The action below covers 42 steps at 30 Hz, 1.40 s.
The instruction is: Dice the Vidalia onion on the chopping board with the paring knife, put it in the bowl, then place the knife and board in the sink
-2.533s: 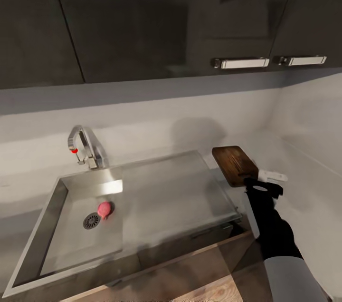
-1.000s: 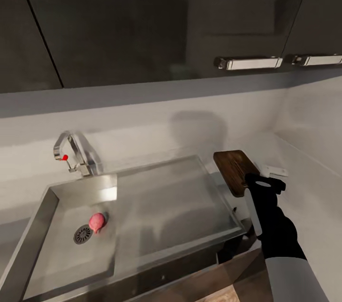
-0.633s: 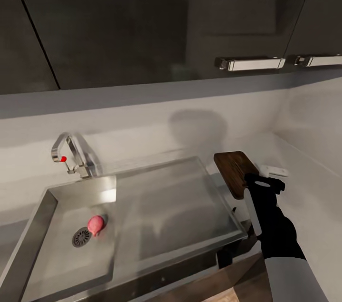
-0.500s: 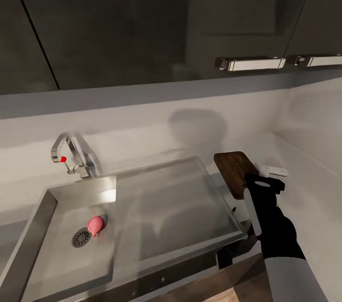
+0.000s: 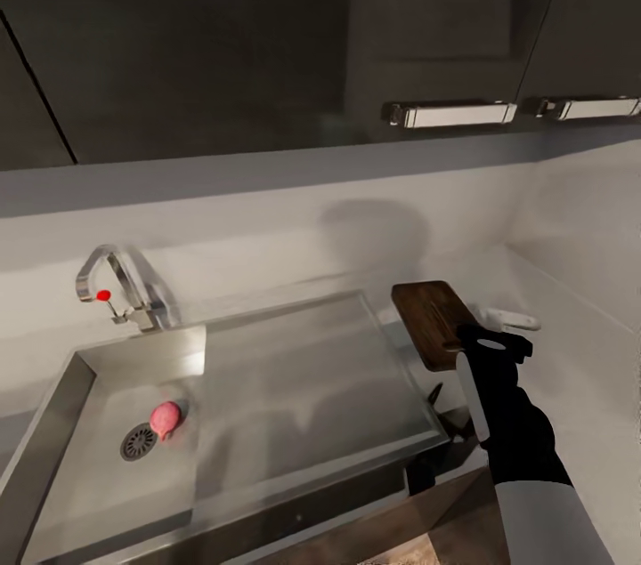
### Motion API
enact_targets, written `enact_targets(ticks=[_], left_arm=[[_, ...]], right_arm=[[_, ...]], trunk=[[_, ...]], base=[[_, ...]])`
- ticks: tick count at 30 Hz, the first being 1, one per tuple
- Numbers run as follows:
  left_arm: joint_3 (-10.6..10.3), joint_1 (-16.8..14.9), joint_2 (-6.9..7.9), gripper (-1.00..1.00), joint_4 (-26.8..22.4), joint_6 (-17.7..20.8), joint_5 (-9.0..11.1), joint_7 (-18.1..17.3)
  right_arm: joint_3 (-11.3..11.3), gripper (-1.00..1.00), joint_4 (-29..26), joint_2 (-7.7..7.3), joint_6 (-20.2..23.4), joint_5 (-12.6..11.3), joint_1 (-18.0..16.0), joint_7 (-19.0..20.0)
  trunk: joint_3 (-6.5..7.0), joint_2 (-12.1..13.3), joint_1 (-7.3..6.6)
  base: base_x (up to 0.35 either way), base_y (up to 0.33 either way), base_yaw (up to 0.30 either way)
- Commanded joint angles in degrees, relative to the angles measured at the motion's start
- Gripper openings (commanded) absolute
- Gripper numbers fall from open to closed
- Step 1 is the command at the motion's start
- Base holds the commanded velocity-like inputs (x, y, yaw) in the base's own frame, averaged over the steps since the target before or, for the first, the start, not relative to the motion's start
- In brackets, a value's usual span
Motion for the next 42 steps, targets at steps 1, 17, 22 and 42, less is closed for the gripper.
enact_targets(ticks=[1,17,22,42], left_arm=[[0.03,0.02,-0.03,1.0,-0.09,-0.04,0.16,0.05],[0.03,0.02,-0.04,1.0,0.08,-0.04,0.13,0.04],[0.03,0.02,-0.04,1.0,0.09,-0.05,0.08,0.04],[0.03,0.02,-0.04,1.0,0.09,-0.06,0.16,0.01]], right_arm=[[-0.03,1.0,-0.05,0.03,0.32,-0.03,-0.05,-0.14],[-0.03,1.0,0.05,0.04,0.29,-0.03,-0.05,-0.05],[-0.03,1.0,0.05,0.04,0.27,-0.03,-0.05,-0.05],[-0.03,1.0,0.05,0.04,0.26,-1.32,-0.05,-0.05]], trunk=[[-0.19,-0.12,0.03],[-1.66,-0.12,0.03],[-2.12,-0.12,0.03],[-3.96,-0.12,0.03]], base=[[0.0,-0.053,0.0],[0.0,-0.004,0.0],[0.0,0.0,0.0],[0.004,0.0,0.0]])
